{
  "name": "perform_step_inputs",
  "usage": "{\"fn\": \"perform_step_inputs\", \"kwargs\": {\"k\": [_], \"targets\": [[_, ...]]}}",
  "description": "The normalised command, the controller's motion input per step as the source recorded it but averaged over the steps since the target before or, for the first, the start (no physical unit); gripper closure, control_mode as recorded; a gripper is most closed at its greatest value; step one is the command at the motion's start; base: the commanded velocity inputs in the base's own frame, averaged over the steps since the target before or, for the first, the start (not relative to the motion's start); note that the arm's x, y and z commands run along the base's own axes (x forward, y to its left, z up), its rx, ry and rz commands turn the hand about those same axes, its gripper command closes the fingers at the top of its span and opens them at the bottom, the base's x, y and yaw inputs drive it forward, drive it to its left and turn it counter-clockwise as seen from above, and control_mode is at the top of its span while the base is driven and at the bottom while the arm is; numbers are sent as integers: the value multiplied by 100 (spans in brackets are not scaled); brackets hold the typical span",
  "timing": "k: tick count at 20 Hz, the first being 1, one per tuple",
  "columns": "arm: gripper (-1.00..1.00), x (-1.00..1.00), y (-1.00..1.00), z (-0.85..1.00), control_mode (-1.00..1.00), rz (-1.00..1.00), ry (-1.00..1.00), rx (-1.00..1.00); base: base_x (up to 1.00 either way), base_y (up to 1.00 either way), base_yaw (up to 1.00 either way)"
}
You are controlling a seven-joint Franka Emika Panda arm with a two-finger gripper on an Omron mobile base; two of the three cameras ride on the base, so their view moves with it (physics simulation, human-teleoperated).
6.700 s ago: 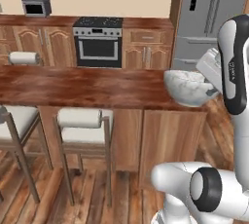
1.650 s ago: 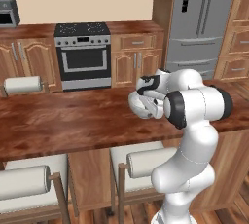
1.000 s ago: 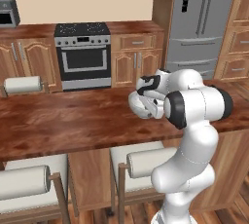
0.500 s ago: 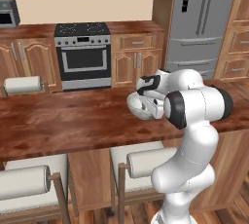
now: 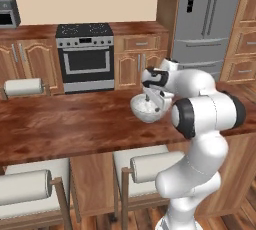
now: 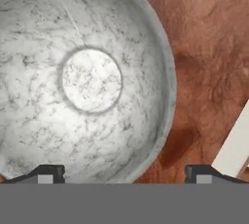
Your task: Pick up the bowls from the cabinet and place each bowl in front of a stool on the dining counter.
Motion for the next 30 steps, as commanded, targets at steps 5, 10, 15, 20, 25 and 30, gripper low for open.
{"fn": "perform_step_inputs", "kwargs": {"k": [5,10,15,20,25,30], "targets": [[-100,-21,-17,100,-100,16,-13,-6,0,0,0],[-100,-60,-35,80,-100,22,-17,-10,0,0,0],[-100,-59,-40,48,-100,29,-20,-15,0,0,0],[-100,-50,-14,17,-100,42,-14,-17,0,0,0],[-100,-69,4,15,-100,52,-2,-21,0,0,0],[-100,-53,43,47,-100,37,0,-19,0,0,0]]}}
